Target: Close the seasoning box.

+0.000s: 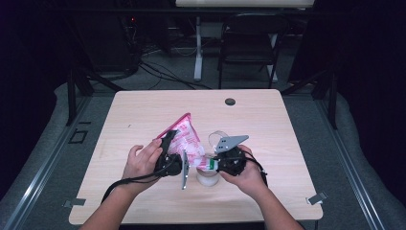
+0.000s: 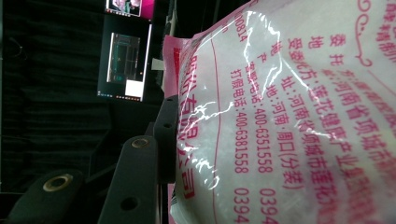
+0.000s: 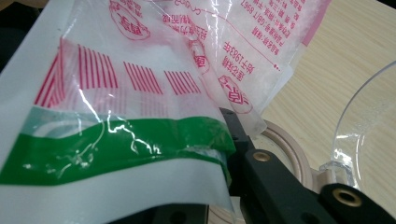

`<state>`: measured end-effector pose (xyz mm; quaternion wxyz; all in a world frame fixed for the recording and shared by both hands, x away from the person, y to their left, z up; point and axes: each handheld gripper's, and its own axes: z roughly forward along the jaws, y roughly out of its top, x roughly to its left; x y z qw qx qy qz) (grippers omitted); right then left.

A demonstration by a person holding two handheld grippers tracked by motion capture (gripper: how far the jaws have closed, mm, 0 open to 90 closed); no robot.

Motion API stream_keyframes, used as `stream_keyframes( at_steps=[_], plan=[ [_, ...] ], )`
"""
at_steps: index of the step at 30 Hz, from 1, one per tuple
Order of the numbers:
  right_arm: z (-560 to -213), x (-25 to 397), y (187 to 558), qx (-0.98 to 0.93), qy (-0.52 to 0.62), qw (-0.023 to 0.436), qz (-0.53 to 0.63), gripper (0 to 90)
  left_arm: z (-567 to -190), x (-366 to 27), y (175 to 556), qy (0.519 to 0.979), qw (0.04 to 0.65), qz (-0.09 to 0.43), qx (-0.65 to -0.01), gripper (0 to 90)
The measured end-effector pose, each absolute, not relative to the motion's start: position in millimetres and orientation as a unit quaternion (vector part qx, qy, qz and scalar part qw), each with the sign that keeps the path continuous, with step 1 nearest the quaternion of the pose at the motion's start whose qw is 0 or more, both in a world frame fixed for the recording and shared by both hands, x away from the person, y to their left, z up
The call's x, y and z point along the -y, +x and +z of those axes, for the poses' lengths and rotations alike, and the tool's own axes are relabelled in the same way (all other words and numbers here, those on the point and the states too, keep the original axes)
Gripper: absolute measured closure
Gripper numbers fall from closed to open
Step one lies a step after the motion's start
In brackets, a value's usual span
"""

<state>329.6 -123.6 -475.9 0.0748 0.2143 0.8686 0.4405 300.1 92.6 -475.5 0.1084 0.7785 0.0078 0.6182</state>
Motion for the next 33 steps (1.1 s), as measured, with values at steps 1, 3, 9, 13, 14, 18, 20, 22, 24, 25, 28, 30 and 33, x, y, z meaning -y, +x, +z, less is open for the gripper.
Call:
stream_keyframes(
  at_steps=[1,3,9,13,14,18,20,22,24,25,28,30,33],
  plan=[
    [-475.8,123.6,329.6,-0.869,0.214,0.075,0.44,90.0,-475.4,-92.5,300.1,0.778,0.108,0.618,-0.008,61.8],
    [-475.9,123.6,329.6,-0.868,0.215,0.075,0.441,90.0,-475.4,-92.4,299.9,0.777,0.108,0.62,-0.006,61.8],
    [-475.9,123.8,329.6,-0.869,0.214,0.075,0.441,90.0,-474.9,-91.8,299.6,0.778,0.11,0.619,-0.006,61.8],
    [-475.9,124.4,330.1,-0.869,0.214,0.075,0.439,90.0,-474.4,-90.8,298.9,0.777,0.104,0.621,-0.004,61.8],
    [-476.1,124.6,330.2,-0.869,0.214,0.075,0.44,90.0,-474.4,-90.7,298.8,0.777,0.104,0.621,-0.003,61.8],
    [-476.1,124.7,330.3,-0.869,0.214,0.075,0.439,90.0,-473.6,-90.1,298.4,0.777,0.101,0.622,0.001,61.8],
    [-476.1,124.6,330.3,-0.869,0.214,0.075,0.44,90.0,-473.5,-90.1,298.1,0.778,0.101,0.62,-0.001,61.8],
    [-476.1,124.6,330.2,-0.869,0.214,0.075,0.44,90.0,-472.4,-89.7,297.7,0.776,0.097,0.624,0.004,61.8],
    [-476.0,124.8,330.1,-0.869,0.213,0.076,0.439,90.0,-472.4,-89.3,297.7,0.774,0.099,0.626,0.007,61.8],
    [-476.1,124.8,330.2,-0.869,0.213,0.076,0.439,90.0,-472.0,-89.2,297.7,0.773,0.099,0.626,0.007,61.8],
    [-476.0,124.7,330.5,-0.868,0.215,0.076,0.44,90.0,-471.1,-89.1,297.7,0.773,0.098,0.627,0.007,61.8],
    [-476.1,124.6,330.6,-0.869,0.215,0.076,0.44,90.0,-471.0,-88.9,297.5,0.773,0.096,0.627,0.008,61.8],
    [-476.0,124.8,330.5,-0.868,0.215,0.077,0.44,90.0,-470.6,-88.5,297.3,0.773,0.095,0.627,0.009,61.8]
  ],
)
